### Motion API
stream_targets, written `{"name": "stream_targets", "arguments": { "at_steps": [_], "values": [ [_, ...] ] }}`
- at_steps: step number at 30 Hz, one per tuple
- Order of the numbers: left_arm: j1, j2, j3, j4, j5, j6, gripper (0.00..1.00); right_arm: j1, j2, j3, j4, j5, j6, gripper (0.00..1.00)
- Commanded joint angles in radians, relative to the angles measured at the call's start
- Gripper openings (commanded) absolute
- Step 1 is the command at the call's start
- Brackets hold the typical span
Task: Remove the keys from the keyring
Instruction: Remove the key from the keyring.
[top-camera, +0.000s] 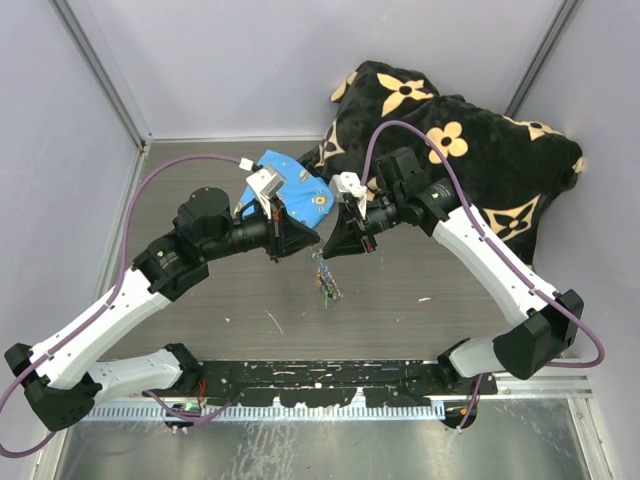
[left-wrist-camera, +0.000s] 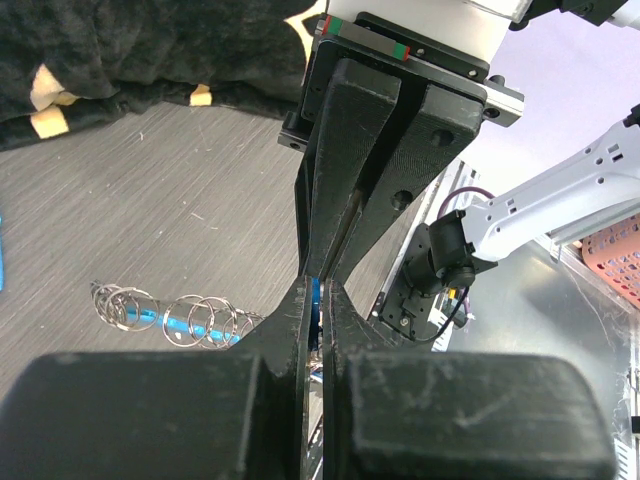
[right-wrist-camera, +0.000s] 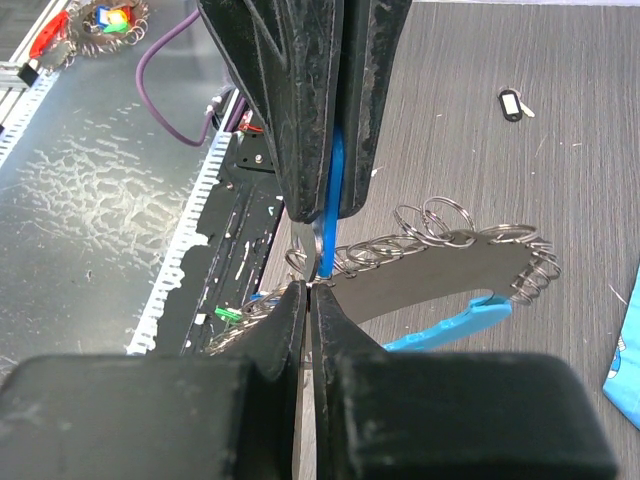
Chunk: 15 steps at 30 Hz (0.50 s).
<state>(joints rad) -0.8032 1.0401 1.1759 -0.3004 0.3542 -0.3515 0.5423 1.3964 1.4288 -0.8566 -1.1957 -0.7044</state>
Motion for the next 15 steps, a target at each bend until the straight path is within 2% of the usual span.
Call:
{"name": "stream_targets", "arguments": {
  "at_steps": [1,15],
  "values": [
    [0.001,-0.038,0.018,0.096,0.002,-0.001,0.00,0.003,-0.022,0.030,-0.010,-0.021,-0.011,0.01],
    [0.001,-0.036,0.016,0.099,0.009,-0.003,0.00,0.001,-0.021,0.027,-0.011,-0.026,-0.014,0.01]
  ]
}}
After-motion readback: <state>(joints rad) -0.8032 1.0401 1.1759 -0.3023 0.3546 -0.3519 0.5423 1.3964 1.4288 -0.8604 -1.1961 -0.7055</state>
